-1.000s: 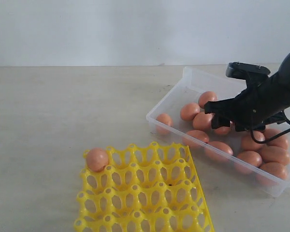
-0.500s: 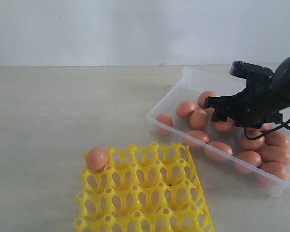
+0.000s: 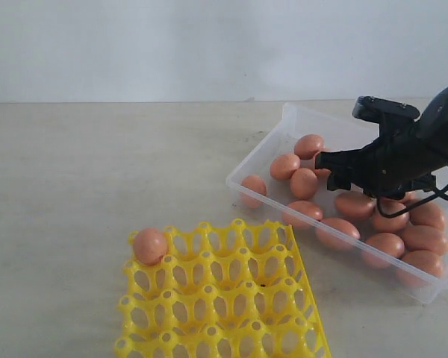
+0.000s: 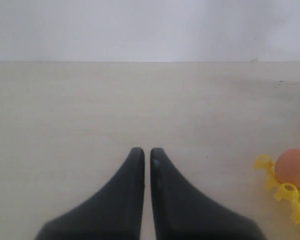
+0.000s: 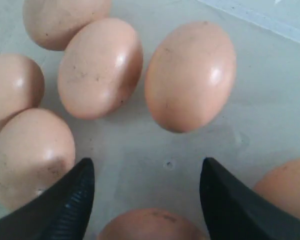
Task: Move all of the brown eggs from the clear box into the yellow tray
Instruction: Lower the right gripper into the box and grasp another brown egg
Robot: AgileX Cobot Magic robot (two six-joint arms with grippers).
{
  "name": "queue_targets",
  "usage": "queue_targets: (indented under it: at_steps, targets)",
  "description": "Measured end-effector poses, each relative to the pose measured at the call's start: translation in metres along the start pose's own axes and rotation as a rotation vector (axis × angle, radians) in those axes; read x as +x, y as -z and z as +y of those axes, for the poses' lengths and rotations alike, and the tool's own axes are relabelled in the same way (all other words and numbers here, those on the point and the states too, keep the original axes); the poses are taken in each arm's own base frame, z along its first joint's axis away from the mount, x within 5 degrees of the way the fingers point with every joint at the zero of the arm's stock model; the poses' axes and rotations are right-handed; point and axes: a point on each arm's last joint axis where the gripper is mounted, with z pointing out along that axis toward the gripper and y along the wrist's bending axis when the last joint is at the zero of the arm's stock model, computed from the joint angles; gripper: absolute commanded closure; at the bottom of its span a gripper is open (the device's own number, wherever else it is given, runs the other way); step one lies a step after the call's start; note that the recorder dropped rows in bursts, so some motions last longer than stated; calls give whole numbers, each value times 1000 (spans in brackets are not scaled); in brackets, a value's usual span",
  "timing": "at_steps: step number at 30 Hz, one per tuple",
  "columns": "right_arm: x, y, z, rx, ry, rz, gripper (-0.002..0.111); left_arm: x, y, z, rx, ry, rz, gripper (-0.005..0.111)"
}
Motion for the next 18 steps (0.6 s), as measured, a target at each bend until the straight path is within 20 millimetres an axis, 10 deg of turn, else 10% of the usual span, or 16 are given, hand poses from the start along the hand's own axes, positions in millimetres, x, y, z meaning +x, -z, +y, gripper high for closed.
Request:
queue_targets:
  at_steps: [7, 11, 18]
  targets:
    - [-1, 6, 3, -16, 315, 7, 54, 0, 0, 0, 0, 0, 0, 103]
    - [-9, 45, 21, -141, 572, 52, 54, 0, 0, 0, 0, 0, 0, 103]
    - [-25, 70, 25, -144, 767, 402, 54, 0, 0, 0, 0, 0, 0, 103]
